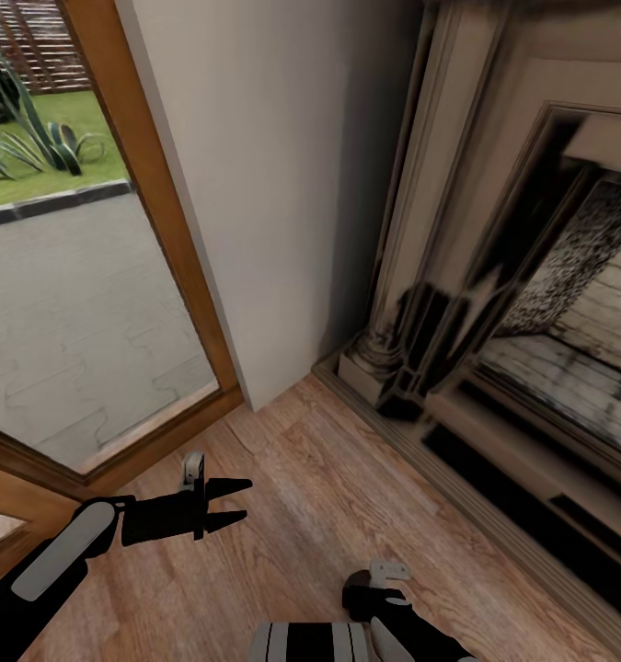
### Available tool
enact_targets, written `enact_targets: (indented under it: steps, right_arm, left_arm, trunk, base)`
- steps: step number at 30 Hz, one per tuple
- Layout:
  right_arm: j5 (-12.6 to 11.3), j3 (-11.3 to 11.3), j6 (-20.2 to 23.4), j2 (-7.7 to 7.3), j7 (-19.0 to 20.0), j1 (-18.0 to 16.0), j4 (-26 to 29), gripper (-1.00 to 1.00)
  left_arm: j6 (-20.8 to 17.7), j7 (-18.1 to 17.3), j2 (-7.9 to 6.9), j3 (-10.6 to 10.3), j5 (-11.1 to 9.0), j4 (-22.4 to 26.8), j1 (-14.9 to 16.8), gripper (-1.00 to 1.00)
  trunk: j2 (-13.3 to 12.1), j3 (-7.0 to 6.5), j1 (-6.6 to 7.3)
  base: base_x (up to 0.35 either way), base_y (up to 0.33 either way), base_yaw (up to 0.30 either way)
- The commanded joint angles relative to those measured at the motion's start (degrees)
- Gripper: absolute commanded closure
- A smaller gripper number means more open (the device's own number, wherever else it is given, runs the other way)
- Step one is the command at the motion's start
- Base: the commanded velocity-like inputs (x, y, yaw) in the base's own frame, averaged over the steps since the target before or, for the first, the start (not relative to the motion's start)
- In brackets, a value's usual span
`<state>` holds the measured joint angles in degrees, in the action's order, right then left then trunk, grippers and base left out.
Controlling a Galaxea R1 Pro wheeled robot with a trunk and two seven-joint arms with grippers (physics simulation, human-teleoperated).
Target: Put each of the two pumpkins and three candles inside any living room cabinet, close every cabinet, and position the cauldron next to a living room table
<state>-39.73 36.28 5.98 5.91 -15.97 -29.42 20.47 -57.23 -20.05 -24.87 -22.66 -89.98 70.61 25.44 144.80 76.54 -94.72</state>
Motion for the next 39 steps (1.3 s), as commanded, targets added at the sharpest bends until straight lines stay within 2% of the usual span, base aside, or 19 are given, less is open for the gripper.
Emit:
enact_targets:
  steps: [1, 9, 13, 22, 39]
  right_arm:
    - [-0.4, 0.5, 0.3, -0.07, -0.5, 0.0, 0.1, 1.00]
    - [-0.4, 0.5, 0.3, -0.09, -0.5, 0.0, 0.1, 1.00]
    - [-0.4, 0.5, 0.3, -0.10, -0.5, 0.0, 0.1, 1.00]
    - [-0.4, 0.5, 0.3, -0.11, -0.4, 0.0, 0.1, 1.00]
    - [-0.4, 0.5, 0.3, -0.11, -0.4, 0.0, 0.1, 1.00]
  left_arm:
    - [0.0, -0.5, -0.05, -0.1, 0.3, 0.0, 0.0, -1.00]
    - [0.0, -0.5, 0.00, -0.1, 0.3, 0.0, 0.0, -1.00]
    - [0.0, -0.5, 0.19, -0.1, 0.3, 0.0, 0.0, -1.00]
    - [0.0, -0.5, 0.18, -0.1, 0.3, 0.0, 0.0, -1.00]
    - [0.0, -0.5, 0.24, -0.1, 0.3, 0.0, 0.0, -1.00]
  trunk:
    - [0.0, 0.04, 0.01]
    - [0.0, 0.04, 0.01]
    - [0.0, -0.85, 0.11]
    - [0.0, -0.85, 0.11]
    - [-0.3, -4.61, 0.55]
  base:
    - [0.000, 0.000, 0.000]
    - [0.000, 0.000, 0.000]
    - [0.000, 0.000, 0.000]
    - [0.000, 0.000, 0.000]
    - [0.000, 0.000, 0.000]
